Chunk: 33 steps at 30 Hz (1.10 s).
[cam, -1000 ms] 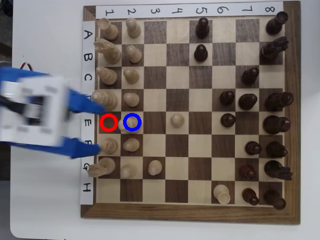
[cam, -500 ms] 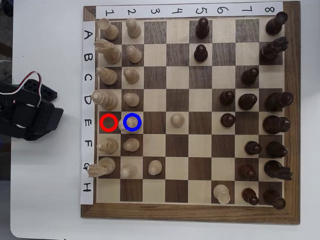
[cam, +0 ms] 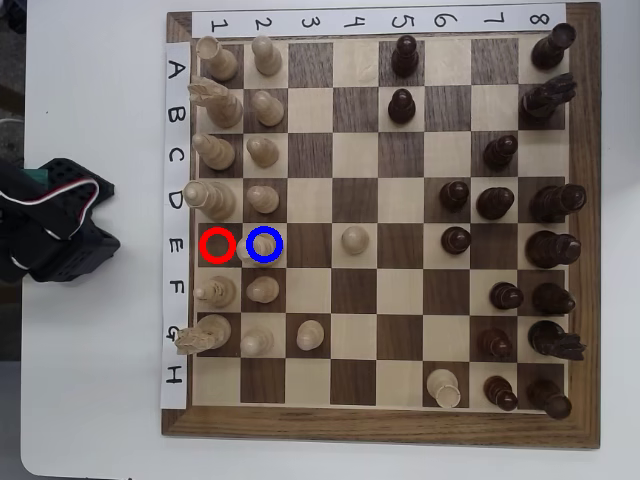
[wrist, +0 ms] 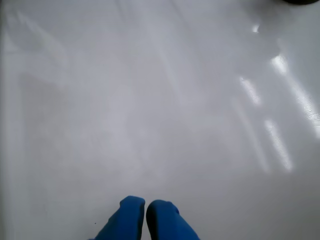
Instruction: Move the piece to destination
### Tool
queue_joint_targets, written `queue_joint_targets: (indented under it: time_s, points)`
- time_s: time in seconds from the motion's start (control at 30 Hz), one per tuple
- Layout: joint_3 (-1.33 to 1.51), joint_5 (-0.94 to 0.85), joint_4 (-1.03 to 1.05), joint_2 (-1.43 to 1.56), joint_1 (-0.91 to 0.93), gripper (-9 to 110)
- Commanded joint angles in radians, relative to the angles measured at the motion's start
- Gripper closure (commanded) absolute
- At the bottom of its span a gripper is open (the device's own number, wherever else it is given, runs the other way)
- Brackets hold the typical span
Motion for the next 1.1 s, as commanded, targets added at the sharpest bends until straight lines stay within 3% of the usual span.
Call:
queue_joint_targets:
  time_s: [0.0, 0.47, 0.8, 1.07]
  points:
    - [0.385, -0.233, -0.316, 0.038, 0.225, 101]
    - [1.1, -0.374, -0.614, 0.27, 0.387, 101]
    - [1.588, -0.431, -0.618, 0.549, 0.488, 101]
    - [1.807, -0.466, -0.568, 0.718, 0.589, 101]
